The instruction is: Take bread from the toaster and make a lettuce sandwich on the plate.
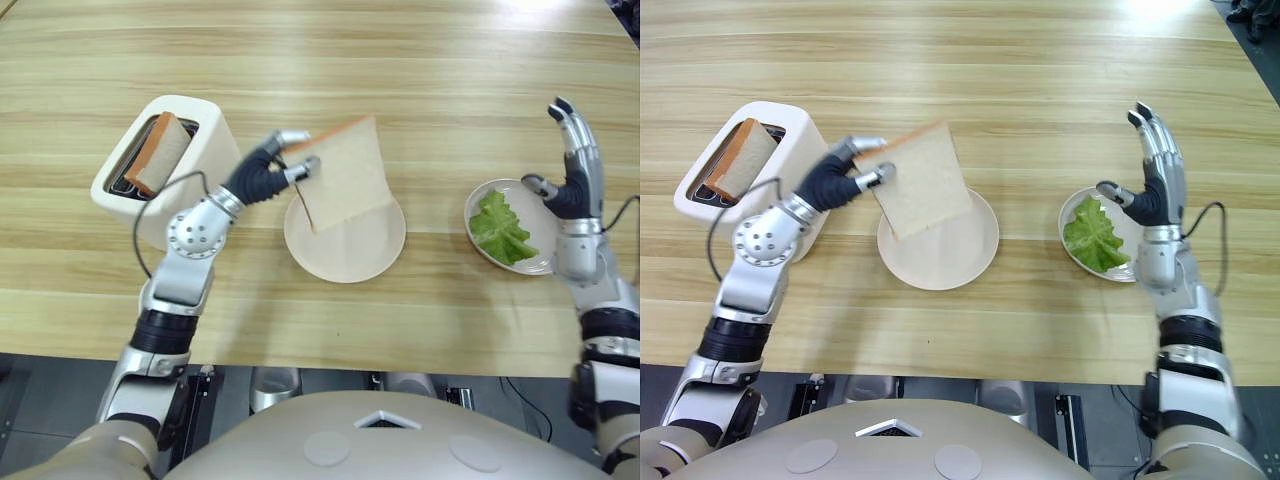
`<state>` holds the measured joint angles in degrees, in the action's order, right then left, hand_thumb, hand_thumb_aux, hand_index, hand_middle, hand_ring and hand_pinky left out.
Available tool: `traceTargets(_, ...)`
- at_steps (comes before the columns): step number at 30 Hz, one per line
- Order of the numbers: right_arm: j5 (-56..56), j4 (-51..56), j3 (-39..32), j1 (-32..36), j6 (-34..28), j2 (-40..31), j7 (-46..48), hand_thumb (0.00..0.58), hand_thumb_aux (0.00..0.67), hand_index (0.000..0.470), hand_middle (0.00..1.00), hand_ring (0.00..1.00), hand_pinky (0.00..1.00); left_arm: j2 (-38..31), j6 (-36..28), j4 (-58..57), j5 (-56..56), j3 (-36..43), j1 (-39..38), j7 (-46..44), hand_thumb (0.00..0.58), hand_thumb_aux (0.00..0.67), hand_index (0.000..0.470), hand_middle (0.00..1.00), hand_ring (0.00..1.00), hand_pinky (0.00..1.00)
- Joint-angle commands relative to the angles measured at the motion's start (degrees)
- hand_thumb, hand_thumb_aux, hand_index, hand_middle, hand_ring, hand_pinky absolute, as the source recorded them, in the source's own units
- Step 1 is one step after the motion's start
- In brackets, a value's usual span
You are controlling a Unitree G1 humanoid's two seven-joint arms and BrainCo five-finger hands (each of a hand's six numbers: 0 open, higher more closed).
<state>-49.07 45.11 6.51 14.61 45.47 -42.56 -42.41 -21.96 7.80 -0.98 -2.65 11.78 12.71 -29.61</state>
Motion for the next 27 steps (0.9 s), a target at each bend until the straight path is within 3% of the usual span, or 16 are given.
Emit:
traceTargets(1,-7.2,8.7,-8.2,0.1,-6.3,-3.8,-11.1,0.0,0.0,0.0,0.0,0.0,0.0,-0.1,0.0,-8.9,-1.0,2.2,3.3,-7.7,0.58,0.67,0.46,1.0,1.0,1.0)
traceTargets(13,-10.1,24.2,-24.8,5.1,-12.6,-6.7,-17.9,0.0,0.0,0.0,0.0,0.0,0.0,2.8,5.0,-27.6,4.8,5.1,10.7,-12.7,0.58,0.67,0.46,1.0,1.0,1.0)
traceTargets(27,-7.8,26.7,-33.0,8.4,-10.7,-5.9,-14.6,0.0,0.0,0.0,0.0,0.0,0.0,5.9,9.7,-39.5,8.0,4.8,18.7,-10.7,0.58,0.67,0.46,1.0,1.0,1.0)
